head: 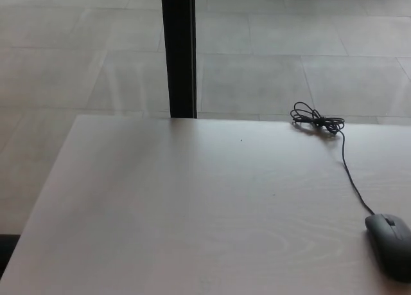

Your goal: The robot uses its right fingers to click on the left button of the black mouse placed on the table.

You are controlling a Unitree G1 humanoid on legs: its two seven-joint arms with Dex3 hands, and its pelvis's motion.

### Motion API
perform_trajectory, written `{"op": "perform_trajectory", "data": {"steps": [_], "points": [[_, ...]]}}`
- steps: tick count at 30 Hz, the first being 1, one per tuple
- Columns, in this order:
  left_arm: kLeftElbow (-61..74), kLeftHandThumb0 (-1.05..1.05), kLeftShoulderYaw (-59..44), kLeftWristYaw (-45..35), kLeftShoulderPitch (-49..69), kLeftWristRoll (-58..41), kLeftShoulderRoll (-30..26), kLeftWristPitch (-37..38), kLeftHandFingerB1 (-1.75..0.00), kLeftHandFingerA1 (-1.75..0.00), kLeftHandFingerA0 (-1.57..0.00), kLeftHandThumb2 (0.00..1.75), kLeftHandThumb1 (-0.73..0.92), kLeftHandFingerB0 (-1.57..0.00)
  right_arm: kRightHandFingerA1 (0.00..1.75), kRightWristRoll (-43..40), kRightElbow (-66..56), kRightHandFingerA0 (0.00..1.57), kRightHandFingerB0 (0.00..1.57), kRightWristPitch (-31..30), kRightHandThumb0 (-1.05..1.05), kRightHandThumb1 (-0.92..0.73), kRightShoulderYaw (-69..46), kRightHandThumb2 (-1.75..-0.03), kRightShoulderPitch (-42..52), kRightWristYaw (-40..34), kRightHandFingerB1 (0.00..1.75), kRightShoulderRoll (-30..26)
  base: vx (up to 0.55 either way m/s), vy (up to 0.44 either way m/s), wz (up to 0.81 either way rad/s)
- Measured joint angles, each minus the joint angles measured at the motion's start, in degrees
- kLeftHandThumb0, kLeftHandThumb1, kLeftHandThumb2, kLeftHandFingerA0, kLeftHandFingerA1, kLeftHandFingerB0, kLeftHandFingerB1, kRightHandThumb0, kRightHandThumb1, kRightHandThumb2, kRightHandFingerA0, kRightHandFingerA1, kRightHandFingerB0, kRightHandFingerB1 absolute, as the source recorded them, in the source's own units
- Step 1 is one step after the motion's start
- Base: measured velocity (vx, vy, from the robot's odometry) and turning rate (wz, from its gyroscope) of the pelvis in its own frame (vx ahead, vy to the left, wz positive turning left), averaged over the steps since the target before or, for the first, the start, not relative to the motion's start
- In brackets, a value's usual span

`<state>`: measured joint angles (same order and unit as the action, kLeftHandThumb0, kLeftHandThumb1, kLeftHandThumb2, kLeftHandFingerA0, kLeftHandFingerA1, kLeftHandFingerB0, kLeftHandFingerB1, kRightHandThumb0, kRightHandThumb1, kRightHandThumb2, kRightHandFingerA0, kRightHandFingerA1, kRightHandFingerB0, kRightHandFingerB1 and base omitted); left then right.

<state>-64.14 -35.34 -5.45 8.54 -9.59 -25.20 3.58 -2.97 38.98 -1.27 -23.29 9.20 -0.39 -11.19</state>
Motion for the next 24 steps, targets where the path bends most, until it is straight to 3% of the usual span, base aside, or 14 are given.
{"op": "perform_trajectory", "data": {"steps": [1,2,3,8,10,12,15,17,18,19,20,22,23,24], "points": [[-0.68,-0.94,-1.98,-0.11,-0.33,-0.88,-0.35,0.00,-0.48,-0.64,-0.66,0.75,0.92,-0.48,0.50,-0.69,-0.62,0.50,0.28,0.00,-0.56,-0.74,-1.40,-0.62,-0.11,-0.03,0.33,0.00,0.00,0.000,0.00],[-1.21,-0.93,-3.28,-0.16,-0.56,-1.48,-0.58,0.00,-0.52,-0.69,-0.65,0.89,0.81,-0.42,0.61,-1.18,-1.02,0.47,0.23,0.00,-0.61,-0.60,-2.41,-0.91,-0.19,-0.04,0.47,0.00,0.00,0.000,0.00],[-1.90,-0.94,-5.05,-0.21,-0.91,-2.35,-0.95,0.00,-0.52,-0.71,-0.69,0.89,0.80,-0.43,0.48,-1.93,-1.54,0.49,0.33,0.00,-0.56,-0.75,-3.89,-0.62,-0.36,-0.07,0.34,0.00,0.00,0.000,0.00],[-4.76,-0.88,-12.48,-0.79,-2.24,-6.33,-2.49,0.02,-0.48,-0.66,-0.73,0.74,0.92,-0.50,0.54,-5.75,-4.10,0.57,0.37,-0.41,-0.58,-0.73,-11.73,-0.62,-1.47,-1.27,0.35,0.05,0.00,0.000,0.00],[-5.47,-0.88,-14.07,-0.89,-2.58,-7.44,-2.67,0.02,-0.48,-0.67,-0.72,0.75,0.92,-0.45,0.65,-7.09,-4.84,0.55,0.32,-0.93,-0.60,-0.59,-14.27,-0.94,-1.87,-2.00,0.51,0.11,0.00,0.000,0.00],[-6.21,-0.89,-15.54,-1.01,-3.02,-8.59,-2.93,0.01,-0.50,-0.67,-0.69,0.73,0.92,-0.47,0.50,-8.73,-5.48,0.51,0.35,-1.85,-0.57,-0.74,-17.45,-0.62,-2.61,-3.27,0.38,0.10,0.00,0.000,0.00],[-6.74,-0.86,-16.87,-1.28,-3.45,-9.89,-3.18,0.01,-0.57,-0.71,-0.62,1.14,0.74,-0.40,0.70,-11.08,-5.90,0.59,0.35,-3.43,-0.59,-0.60,-21.87,-0.94,-4.13,-5.06,0.54,-0.06,0.00,0.000,0.00],[-7.03,-0.91,-17.46,-1.57,-3.56,-10.75,-3.37,0.02,-0.47,-0.65,-0.65,0.75,0.92,-0.43,0.56,-12.61,-7.04,0.62,0.41,-4.93,-0.55,-0.77,-24.56,-0.63,-5.36,-6.70,0.41,-0.52,0.00,0.000,0.00],[-7.17,-0.87,-17.54,-1.70,-3.63,-11.07,-3.46,0.02,-0.57,-0.71,-0.66,1.14,0.74,-0.42,0.53,-13.16,-7.59,0.58,0.43,-5.61,-0.56,-0.77,-25.47,-0.63,-5.91,-7.39,0.42,-0.85,0.00,0.000,0.00],[-7.35,-0.87,-17.57,-1.88,-3.71,-11.42,-3.57,0.02,-0.57,-0.71,-0.68,1.14,0.74,-0.43,0.67,-13.74,-8.13,0.57,0.33,-6.44,-0.60,-0.61,-26.41,-0.94,-6.71,-8.19,0.53,-1.41,0.00,0.000,0.00],[-7.57,-0.89,-17.59,-2.04,-3.85,-11.86,-3.68,0.04,-0.48,-0.65,-0.67,0.74,0.92,-0.46,0.98,-14.55,-8.84,0.73,0.42,-7.45,-0.58,-0.75,-27.64,-0.63,-7.94,-9.26,0.47,-2.27,0.00,0.000,0.00],[-7.78,-0.88,-17.68,-2.19,-4.01,-12.42,-3.74,0.04,-0.47,-0.65,-0.68,0.75,0.92,-0.47,0.94,-15.56,-9.94,0.76,0.47,-8.51,-0.57,-0.62,-29.25,-1.02,-10.20,-10.79,0.63,-3.61,0.00,0.000,0.00],[-7.85,-0.94,-17.69,-2.28,-4.05,-12.70,-3.76,0.04,-0.52,-0.69,-0.71,0.89,0.79,-0.46,0.66,-15.84,-10.38,0.67,0.47,-8.96,-0.58,-0.75,-29.70,-0.62,-11.30,-11.52,0.47,-4.29,0.00,0.000,0.00],[-7.97,-0.94,-17.66,-2.42,-4.14,-13.10,-3.81,0.04,-0.51,-0.68,-0.71,0.89,0.79,-0.44,0.75,-16.25,-10.90,0.71,0.46,-9.47,-0.58,-0.76,-30.17,-0.63,-12.56,-12.41,0.42,-5.16,0.00,0.000,0.00]]}}
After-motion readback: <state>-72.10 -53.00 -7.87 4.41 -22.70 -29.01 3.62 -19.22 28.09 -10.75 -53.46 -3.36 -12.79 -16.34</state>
